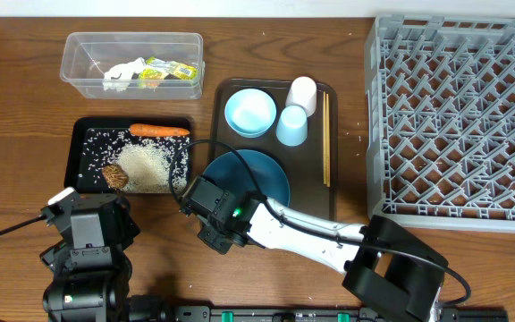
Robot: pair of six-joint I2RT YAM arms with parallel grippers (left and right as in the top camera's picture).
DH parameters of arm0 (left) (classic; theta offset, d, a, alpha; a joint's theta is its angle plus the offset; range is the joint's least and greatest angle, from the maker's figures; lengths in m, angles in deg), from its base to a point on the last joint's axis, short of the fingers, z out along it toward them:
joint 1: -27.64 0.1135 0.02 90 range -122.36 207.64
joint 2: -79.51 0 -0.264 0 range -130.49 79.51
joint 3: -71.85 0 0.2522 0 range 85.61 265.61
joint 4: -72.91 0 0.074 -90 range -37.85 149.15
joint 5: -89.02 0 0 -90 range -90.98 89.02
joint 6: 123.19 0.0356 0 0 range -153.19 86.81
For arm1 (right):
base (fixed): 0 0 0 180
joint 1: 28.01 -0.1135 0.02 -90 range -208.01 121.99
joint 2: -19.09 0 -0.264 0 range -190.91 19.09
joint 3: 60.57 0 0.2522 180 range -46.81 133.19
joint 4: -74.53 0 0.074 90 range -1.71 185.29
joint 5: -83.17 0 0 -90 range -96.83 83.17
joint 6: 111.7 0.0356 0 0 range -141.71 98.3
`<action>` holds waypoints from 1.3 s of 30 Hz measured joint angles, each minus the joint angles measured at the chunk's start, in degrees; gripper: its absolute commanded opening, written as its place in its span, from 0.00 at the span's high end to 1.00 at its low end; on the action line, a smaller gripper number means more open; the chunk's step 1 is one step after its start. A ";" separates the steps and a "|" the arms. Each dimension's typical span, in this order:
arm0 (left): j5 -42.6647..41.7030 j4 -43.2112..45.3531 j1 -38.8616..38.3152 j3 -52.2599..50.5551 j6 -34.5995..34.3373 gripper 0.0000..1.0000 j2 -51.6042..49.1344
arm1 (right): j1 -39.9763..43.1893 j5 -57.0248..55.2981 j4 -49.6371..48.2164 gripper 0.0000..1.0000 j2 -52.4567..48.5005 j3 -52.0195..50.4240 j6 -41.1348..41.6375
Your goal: Sort waste into correct bins and load items into the dishwasher rack
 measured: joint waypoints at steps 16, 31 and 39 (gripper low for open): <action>0.00 0.00 0.00 0.00 0.00 0.02 0.00 | 3.76 0.61 5.68 0.99 3.98 4.92 1.86; 0.00 0.02 0.00 0.00 0.00 0.02 0.00 | 22.80 12.59 6.25 0.99 25.31 5.57 2.58; 0.00 0.00 0.00 0.00 0.00 0.02 0.00 | 23.06 15.72 7.91 0.62 26.18 5.75 -0.37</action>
